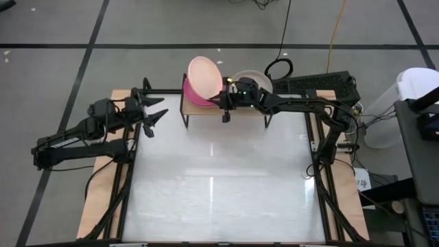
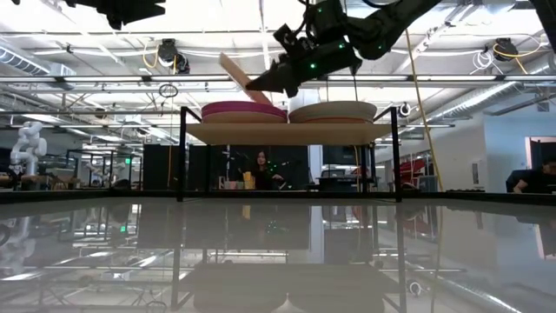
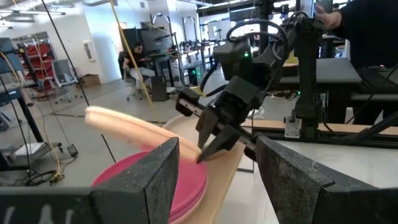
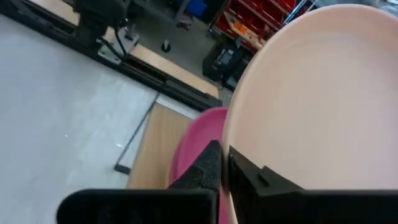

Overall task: Place and stack plates onto a shelf
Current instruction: Stack the light orange plate on top of the pink plate on the shelf, then return to Home Position

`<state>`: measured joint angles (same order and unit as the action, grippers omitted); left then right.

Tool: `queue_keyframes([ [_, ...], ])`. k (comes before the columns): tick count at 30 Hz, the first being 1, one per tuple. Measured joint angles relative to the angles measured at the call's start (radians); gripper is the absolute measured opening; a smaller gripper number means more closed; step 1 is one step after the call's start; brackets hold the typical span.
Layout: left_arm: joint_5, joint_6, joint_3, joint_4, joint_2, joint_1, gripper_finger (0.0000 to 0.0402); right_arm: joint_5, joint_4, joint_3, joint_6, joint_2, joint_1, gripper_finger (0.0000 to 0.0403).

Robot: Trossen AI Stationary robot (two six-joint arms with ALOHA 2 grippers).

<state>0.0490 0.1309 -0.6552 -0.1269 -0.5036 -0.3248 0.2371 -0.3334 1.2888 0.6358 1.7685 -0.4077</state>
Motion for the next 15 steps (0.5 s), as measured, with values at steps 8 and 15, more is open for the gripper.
queue_keyframes([
  [8,0.000,-0.002,0.000,-0.007,0.000,0.000,0.0218,0.001,-0.004,0.000,-0.029,0.012,0.002,0.0036],
  [15,0.000,-0.005,0.000,-0.005,0.000,0.000,0.0218,-0.009,0.011,-0.001,-0.046,0.010,-0.004,0.0080],
])
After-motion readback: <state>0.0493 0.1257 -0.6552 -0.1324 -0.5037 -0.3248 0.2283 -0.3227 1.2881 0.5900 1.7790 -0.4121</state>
